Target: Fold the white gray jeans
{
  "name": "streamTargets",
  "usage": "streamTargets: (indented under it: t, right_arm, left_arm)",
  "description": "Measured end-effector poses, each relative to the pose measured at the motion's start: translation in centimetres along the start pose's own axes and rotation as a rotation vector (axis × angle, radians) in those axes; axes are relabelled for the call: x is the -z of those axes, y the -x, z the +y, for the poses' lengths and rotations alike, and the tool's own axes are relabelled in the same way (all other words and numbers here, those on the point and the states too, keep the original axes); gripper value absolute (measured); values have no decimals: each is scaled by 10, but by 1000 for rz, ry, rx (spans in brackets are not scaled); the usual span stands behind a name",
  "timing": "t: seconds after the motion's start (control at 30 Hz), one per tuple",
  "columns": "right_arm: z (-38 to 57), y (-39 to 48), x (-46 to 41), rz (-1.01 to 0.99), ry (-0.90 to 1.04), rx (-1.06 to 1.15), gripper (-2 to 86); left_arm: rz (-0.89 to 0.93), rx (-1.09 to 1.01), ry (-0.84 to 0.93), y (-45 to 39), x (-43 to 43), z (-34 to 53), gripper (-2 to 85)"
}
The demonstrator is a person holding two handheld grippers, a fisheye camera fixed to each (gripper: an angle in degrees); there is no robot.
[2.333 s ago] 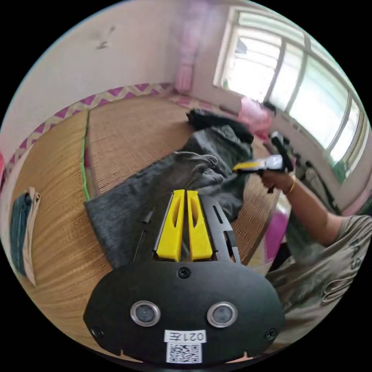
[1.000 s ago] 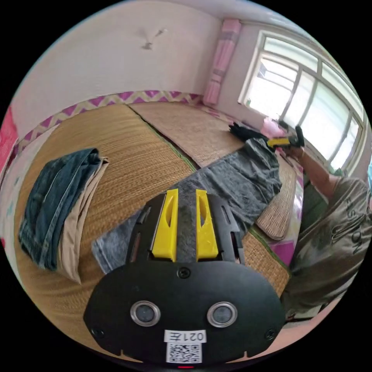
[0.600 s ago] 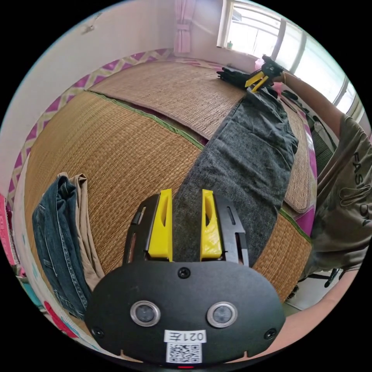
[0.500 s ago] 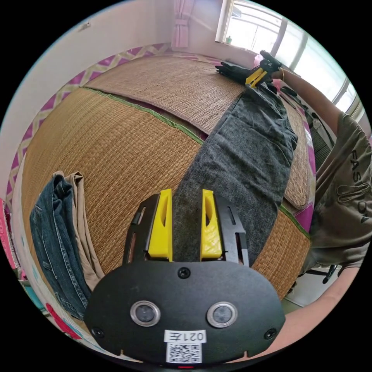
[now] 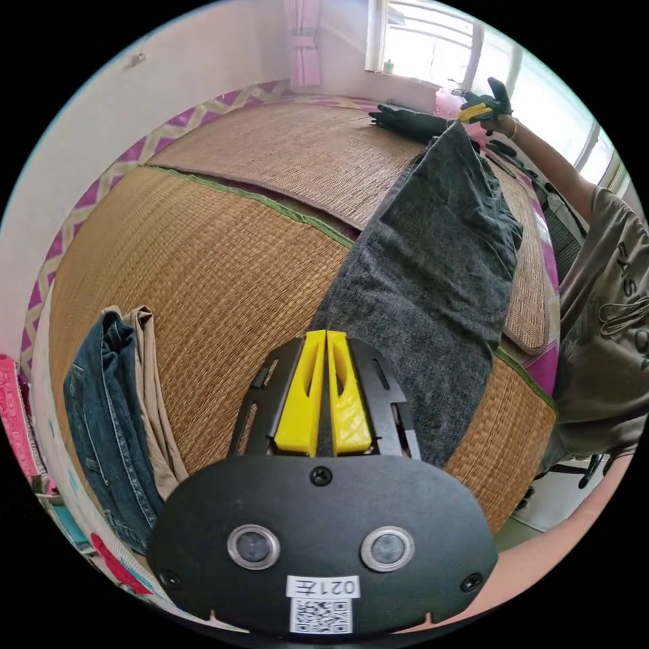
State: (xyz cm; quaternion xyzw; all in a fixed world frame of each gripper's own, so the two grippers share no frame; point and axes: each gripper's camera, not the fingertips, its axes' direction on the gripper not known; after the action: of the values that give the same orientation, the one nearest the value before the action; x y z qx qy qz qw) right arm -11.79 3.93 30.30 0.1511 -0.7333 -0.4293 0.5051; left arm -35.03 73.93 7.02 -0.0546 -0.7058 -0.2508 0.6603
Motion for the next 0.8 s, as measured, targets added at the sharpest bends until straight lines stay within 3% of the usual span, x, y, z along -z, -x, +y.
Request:
streamTargets:
  t: [0.17, 0.33, 0.47, 0.63, 0.7, 0.8]
  right_arm:
    - [61, 66, 81, 30, -92, 40, -10]
    - [165, 178, 153, -48, -174, 83, -10]
    - [256, 270, 131, -119, -108, 1, -10]
    - [352, 302, 30, -203, 20, -268, -10]
    - [382, 296, 27, -247, -82, -373, -9]
    - [396, 302, 56, -226, -23, -353, -7]
  left_arm:
    - [-21, -23, -285, -55, 122, 66, -9]
    - [-18, -46, -482, -192, 228, 187, -9]
    - [38, 79, -488, -254, 209, 261, -9]
    - [281, 412, -482, -263, 103, 360, -9]
    - [365, 493, -629, -256, 104, 391, -9]
    - [341, 488, -677, -252, 150, 414, -10]
